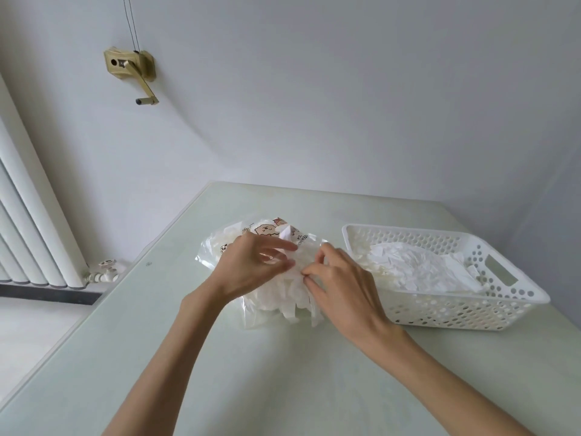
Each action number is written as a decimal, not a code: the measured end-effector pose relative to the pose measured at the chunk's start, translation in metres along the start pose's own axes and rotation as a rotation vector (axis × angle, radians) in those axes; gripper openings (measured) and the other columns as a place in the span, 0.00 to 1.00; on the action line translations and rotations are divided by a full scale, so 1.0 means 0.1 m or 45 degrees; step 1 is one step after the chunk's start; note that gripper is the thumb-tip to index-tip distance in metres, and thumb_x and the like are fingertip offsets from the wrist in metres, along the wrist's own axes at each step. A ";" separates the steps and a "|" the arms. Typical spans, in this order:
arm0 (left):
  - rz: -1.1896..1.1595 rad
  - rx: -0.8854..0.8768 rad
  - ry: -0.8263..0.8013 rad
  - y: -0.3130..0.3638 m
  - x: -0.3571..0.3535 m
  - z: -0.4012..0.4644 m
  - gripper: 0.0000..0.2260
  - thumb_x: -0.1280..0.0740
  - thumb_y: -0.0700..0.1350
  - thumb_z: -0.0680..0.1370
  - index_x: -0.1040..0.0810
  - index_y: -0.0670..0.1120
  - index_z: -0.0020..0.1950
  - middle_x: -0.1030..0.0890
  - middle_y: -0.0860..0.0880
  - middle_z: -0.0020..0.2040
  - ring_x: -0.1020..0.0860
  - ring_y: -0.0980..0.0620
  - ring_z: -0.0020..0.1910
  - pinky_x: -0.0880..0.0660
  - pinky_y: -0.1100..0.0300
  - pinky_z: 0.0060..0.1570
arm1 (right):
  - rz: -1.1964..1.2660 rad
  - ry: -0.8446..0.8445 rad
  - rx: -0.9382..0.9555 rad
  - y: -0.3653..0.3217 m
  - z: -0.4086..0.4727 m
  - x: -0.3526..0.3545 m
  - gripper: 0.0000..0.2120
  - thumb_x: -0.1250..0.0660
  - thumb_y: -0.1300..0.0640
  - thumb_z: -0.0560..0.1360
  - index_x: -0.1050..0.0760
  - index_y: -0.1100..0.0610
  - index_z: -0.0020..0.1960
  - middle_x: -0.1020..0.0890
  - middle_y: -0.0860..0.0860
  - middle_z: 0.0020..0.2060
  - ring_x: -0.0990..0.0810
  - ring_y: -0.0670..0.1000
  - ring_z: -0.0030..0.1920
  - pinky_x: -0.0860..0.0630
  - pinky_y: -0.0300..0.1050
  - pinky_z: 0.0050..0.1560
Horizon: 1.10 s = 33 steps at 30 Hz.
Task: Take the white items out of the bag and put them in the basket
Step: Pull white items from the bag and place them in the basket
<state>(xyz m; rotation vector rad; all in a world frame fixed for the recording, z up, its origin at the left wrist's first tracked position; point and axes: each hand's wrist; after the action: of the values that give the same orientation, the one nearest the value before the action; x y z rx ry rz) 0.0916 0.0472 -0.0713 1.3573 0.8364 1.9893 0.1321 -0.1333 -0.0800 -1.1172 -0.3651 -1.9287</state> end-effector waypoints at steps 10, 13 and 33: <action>0.710 -0.033 -0.090 0.11 -0.14 -0.02 0.29 0.26 0.53 0.69 0.29 0.61 0.69 0.26 0.63 0.66 0.32 0.56 0.65 0.28 0.57 0.50 | 0.643 0.123 -0.234 0.17 -0.14 0.22 0.05 0.29 0.62 0.73 0.19 0.52 0.42 0.21 0.43 0.40 0.23 0.45 0.38 0.33 0.30 0.38; 0.722 -0.025 -0.054 0.10 -0.18 -0.03 0.29 0.27 0.54 0.70 0.30 0.61 0.70 0.27 0.63 0.67 0.33 0.54 0.64 0.28 0.57 0.49 | 0.705 0.127 -0.308 0.22 -0.13 0.34 0.05 0.31 0.62 0.75 0.20 0.53 0.42 0.19 0.43 0.39 0.21 0.43 0.41 0.28 0.35 0.40; 0.551 0.015 0.036 0.07 -0.18 -0.02 0.28 0.24 0.54 0.67 0.26 0.61 0.66 0.21 0.60 0.51 0.28 0.52 0.55 0.34 0.59 0.45 | 0.920 0.282 -0.500 0.32 0.14 0.76 0.05 0.32 0.60 0.76 0.20 0.52 0.42 0.16 0.47 0.39 0.18 0.40 0.41 0.26 0.29 0.43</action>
<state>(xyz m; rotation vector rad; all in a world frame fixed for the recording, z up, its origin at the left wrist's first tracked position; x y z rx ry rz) 0.0949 0.0293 -0.0768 1.6267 0.6021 2.3318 0.1471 -0.1838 -0.0148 -1.0635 0.5042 -1.4648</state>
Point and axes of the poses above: each hand's wrist, its own z-axis towards the middle knuckle, its own x-axis out of the back of the hand, y = z × x
